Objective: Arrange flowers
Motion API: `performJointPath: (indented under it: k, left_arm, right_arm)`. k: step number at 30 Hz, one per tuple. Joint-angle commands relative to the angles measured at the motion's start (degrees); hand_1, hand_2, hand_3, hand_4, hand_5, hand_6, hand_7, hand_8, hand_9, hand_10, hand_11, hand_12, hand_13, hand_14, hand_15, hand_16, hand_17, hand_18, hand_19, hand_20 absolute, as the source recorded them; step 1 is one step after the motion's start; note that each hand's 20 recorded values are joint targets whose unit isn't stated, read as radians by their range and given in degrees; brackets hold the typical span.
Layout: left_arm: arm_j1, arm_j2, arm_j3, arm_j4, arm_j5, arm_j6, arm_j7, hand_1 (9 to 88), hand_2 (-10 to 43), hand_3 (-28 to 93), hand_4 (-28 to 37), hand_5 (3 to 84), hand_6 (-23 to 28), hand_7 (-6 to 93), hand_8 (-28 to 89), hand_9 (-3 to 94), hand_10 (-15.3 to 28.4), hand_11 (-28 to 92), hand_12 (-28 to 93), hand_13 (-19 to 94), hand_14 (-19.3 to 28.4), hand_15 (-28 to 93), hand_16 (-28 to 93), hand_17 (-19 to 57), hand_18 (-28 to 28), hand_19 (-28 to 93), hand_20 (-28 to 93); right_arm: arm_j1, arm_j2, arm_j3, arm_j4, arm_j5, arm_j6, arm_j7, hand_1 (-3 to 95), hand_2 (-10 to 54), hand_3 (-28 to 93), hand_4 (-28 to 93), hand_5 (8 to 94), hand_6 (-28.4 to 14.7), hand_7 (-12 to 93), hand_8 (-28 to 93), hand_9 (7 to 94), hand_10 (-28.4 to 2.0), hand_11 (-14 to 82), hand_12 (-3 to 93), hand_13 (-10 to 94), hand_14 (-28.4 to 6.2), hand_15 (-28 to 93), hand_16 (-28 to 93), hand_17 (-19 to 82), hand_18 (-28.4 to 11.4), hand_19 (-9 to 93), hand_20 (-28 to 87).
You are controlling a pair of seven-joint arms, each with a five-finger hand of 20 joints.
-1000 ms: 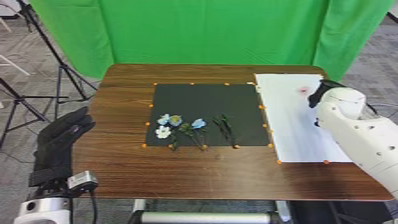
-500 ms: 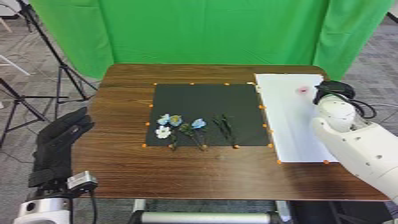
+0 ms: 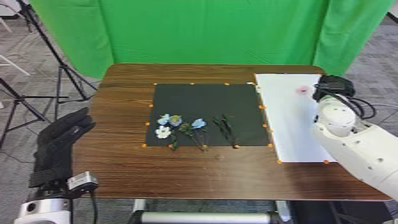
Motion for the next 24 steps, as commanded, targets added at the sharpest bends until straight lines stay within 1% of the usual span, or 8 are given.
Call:
performJointPath:
  k: [1, 7, 12, 14, 15, 19, 21, 24]
  left_arm:
    - [0.9, 0.56, -0.18, -0.42, -0.53, 0.69, 0.27, 27.3, 3.3, 81, -17.6, 40.4, 10.8, 20.7, -12, 31.4, 18.9, 42, 10, 19, 23.8, 66, -17, -13.0, 18.8, 52, 12]
    - [1.4, 0.77, -0.3, -0.62, -0.93, 1.02, 0.47, 27.3, 3.3, 81, -17.6, 40.4, 10.8, 20.8, -12, 31.4, 18.9, 42, 10, 19, 23.8, 66, -17, -13.0, 18.8, 52, 12]
    - [1.7, 0.47, -0.64, -0.7, -0.59, 0.85, -0.01, 27.3, 3.4, 81, -17.6, 40.4, 10.7, 20.7, -12, 31.4, 18.9, 42, 10, 19, 23.9, 66, -17, -13.0, 18.8, 52, 12]
    - [1.7, 0.25, -0.85, -0.73, -0.33, 0.74, -0.33, 27.4, 3.4, 81, -17.6, 40.4, 10.7, 20.8, -12, 31.4, 18.9, 42, 10, 19, 23.9, 66, -17, -13.0, 18.8, 52, 12]
    - [1.8, 0.37, -0.83, -0.77, -0.61, 0.89, 0.0, 27.4, 3.4, 81, -17.6, 40.4, 10.8, 20.8, -12, 31.4, 18.9, 42, 10, 19, 23.8, 66, -17, -13.0, 18.8, 52, 12]
    - [1.7, 0.46, -0.82, -0.81, -0.57, 0.92, -0.16, 27.3, 3.4, 81, -17.5, 40.4, 10.8, 20.8, -12, 31.4, 18.9, 42, 10, 19, 23.9, 66, -17, -13.0, 18.8, 52, 12]
    - [1.7, 0.16, -1.08, -0.79, -0.06, 0.66, -0.63, 27.3, 3.3, 81, -17.5, 40.4, 10.8, 20.8, -12, 31.4, 19.0, 42, 10, 19, 23.9, 66, -17, -13.0, 18.8, 52, 12]
    - [1.4, 0.12, -0.95, -0.79, -0.17, 0.7, -0.69, 27.3, 3.3, 81, -17.6, 40.4, 10.7, 20.8, -12, 31.4, 19.0, 42, 10, 19, 23.9, 66, -17, -13.0, 18.8, 52, 12]
  right_arm:
    - [-0.5, -1.1, 1.8, -7.2, 1.7, 2.7, -2.9, 55.5, -9.5, 75, -28, 77.3, 1.8, 31, -3, 92.6, -3.5, 11.0, 32.8, 85, -2.1, 76, 21, 36, -17.2, 93, -3]
    - [-1.4, -2.4, 2.5, -12.6, 3.7, 2.1, -6.7, 55.5, -9.5, 75, -28, 77.4, 1.5, 31, -2, 92.7, -3.7, 11.3, 32.9, 85, -2.2, 76, 21, 36, -17.5, 93, -3]
    - [-2.6, -4.1, 3.5, -16.3, 5.8, -0.4, -9.0, 55.6, -9.5, 75, -28, 77.6, 1.4, 30, -2, 92.6, -3.6, 11.7, 33.0, 85, -2.2, 76, 21, 36, -17.6, 93, -2]
    - [-2.8, -5.0, 3.6, -17.1, 5.9, -1.0, -10.1, 55.6, -9.5, 75, -28, 77.7, 1.4, 30, -2, 92.7, -3.7, 11.6, 33.0, 85, -2.2, 76, 21, 36, -17.6, 93, -2]
    - [-3.0, -5.6, 3.9, -17.5, 6.0, -1.6, -10.7, 55.6, -9.5, 75, -28, 77.7, 1.3, 30, -2, 92.7, -3.7, 11.6, 33.0, 85, -2.3, 76, 21, 36, -17.6, 93, -2]
    - [-3.3, -8.0, 3.6, -18.8, 6.5, -2.8, -12.1, 55.7, -9.5, 75, -28, 77.7, 1.2, 30, -2, 92.7, -3.7, 11.7, 33.1, 85, -2.2, 76, 22, 36, -17.7, 93, -2]
    - [-4.2, -10.1, 4.8, -19.2, 5.9, -4.7, -13.4, 55.7, -9.5, 75, -28, 77.7, 1.2, 30, -2, 92.7, -3.8, 11.7, 33.1, 85, -2.2, 76, 22, 36, -17.7, 93, -2]
    - [-3.8, -12.1, 3.1, -19.5, 5.6, -5.2, -13.2, 55.8, -9.5, 75, -28, 77.8, 1.2, 30, -2, 92.6, -3.7, 11.7, 33.1, 85, -2.4, 76, 22, 36, -17.7, 93, -2]
